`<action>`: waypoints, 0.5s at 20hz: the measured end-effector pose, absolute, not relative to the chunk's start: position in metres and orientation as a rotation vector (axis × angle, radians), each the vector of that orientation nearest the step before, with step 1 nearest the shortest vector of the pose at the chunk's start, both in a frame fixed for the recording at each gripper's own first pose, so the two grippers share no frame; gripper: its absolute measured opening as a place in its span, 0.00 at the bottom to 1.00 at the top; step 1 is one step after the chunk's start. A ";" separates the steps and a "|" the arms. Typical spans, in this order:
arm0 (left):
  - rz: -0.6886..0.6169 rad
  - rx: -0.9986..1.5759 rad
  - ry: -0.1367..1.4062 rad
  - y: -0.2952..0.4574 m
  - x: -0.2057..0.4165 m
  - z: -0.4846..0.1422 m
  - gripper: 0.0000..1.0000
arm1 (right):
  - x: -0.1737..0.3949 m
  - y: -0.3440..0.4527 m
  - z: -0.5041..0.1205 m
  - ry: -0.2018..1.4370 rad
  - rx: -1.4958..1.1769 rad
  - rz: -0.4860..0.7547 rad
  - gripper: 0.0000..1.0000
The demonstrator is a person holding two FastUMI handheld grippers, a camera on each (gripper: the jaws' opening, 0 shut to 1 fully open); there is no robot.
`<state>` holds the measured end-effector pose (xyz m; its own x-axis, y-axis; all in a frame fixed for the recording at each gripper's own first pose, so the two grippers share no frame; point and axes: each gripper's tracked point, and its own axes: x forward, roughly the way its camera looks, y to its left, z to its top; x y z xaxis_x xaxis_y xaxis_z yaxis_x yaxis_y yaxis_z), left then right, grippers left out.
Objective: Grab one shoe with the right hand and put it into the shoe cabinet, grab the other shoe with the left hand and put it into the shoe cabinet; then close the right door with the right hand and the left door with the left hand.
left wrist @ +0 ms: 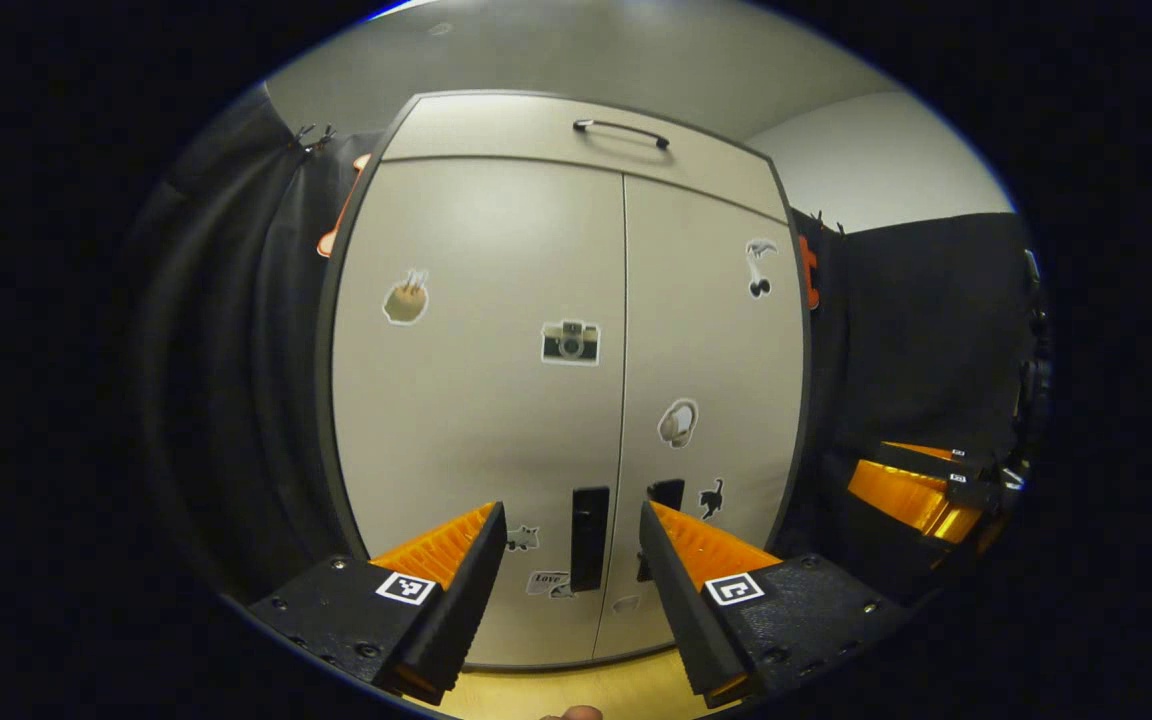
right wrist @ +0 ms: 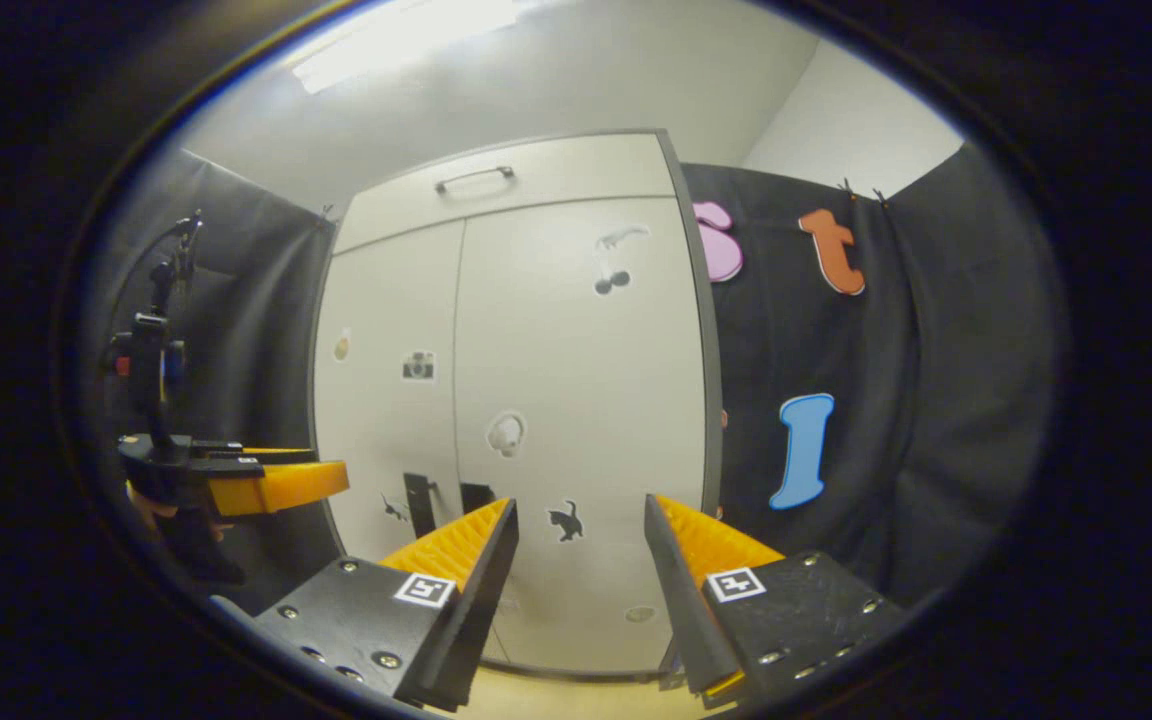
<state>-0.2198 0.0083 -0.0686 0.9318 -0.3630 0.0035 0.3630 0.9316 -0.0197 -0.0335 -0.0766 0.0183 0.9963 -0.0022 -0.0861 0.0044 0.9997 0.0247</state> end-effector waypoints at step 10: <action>-0.344 -0.037 -0.078 0.038 -0.295 -0.024 0.82 | -0.081 -0.035 0.061 0.061 0.093 0.040 0.76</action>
<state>-0.2946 0.0381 -0.0241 0.9384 -0.3356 0.0830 0.3385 0.9407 -0.0231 -0.0810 -0.0351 0.0608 0.9974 0.0429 -0.0587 -0.0373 0.9949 0.0941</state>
